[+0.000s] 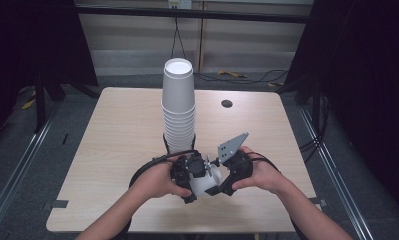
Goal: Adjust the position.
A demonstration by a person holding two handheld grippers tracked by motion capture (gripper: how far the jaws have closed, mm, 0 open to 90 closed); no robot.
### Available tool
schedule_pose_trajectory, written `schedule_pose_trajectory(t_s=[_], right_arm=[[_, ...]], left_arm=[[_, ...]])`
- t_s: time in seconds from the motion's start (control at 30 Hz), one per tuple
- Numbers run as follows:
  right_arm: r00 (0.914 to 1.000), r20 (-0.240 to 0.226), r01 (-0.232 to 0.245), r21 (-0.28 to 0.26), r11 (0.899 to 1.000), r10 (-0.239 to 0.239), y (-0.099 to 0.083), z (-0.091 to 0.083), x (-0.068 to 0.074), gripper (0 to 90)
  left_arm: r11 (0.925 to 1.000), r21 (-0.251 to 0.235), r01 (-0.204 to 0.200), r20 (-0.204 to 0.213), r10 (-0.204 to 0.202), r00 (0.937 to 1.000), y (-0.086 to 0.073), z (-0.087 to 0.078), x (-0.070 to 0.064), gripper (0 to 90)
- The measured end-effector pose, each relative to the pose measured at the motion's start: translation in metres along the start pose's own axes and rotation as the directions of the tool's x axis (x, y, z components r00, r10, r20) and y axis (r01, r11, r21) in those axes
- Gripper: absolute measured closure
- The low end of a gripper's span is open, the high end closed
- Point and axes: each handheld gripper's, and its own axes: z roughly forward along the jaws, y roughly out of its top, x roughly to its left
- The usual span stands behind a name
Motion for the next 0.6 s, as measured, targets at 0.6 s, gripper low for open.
schedule_pose_trajectory(t_s=[0.6], right_arm=[[0.9993, 0.028, 0.022, 0.025, 0.999, -0.023, 0.0031, -0.0012, 0.0052, 25.6]], left_arm=[[0.9994, -0.024, -0.027, -0.015, 0.026, 0.9995, -0.0023, -0.0014, 0.0001, 16.0]])
